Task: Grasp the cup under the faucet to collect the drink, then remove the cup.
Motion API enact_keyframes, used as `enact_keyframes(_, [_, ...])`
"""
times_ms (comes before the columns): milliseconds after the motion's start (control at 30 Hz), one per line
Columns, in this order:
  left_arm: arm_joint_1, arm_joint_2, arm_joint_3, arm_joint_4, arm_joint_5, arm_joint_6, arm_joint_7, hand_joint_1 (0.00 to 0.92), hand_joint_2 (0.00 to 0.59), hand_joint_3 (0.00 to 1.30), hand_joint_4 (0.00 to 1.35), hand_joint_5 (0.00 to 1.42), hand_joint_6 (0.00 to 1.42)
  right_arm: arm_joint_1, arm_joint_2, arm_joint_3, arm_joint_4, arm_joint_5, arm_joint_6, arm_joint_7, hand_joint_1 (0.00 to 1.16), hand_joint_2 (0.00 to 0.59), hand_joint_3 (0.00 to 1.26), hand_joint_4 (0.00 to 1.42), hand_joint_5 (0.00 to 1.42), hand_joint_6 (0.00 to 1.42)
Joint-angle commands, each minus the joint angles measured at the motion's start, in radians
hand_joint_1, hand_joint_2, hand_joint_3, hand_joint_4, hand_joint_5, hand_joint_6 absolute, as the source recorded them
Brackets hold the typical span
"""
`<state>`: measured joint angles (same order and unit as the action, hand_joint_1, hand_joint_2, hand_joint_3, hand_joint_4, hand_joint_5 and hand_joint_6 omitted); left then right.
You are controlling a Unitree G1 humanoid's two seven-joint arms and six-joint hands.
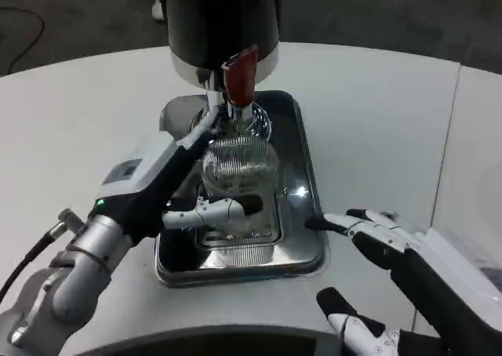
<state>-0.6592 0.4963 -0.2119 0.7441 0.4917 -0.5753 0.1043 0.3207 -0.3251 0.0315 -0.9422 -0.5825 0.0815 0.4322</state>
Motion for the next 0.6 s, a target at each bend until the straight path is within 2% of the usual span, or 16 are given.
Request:
enact_keyframes(33, [0.028,0.028,0.013,-0.005,-0.018,-0.022,-0.014,0.102,0.0,0.0,0.0,0.0,0.01,0.018,0.007,-0.008,-0.007,0.007,-0.019,-0.027,0.45,0.485,0.21,0.17,0.09,0.03])
enact_keyframes(300, [0.071,0.056,0.035,-0.067,-0.053,-0.011,-0.053,0.019,0.0,0.0,0.0,0.0,0.0,0.029,0.011,-0.006,-0.008,0.003,-0.025,-0.041,0.46,0.497,0.21,0.18,0.11,0.03])
enact_keyframes(600, [0.228,0.091,0.149,-0.256,-0.169,0.063,-0.135,0.001,0.002,0.0,0.0,0.0,0.0,0.038,0.01,-0.015,-0.008,0.008,-0.024,-0.048,0.46,0.509,0.21,0.18,0.11,0.04])
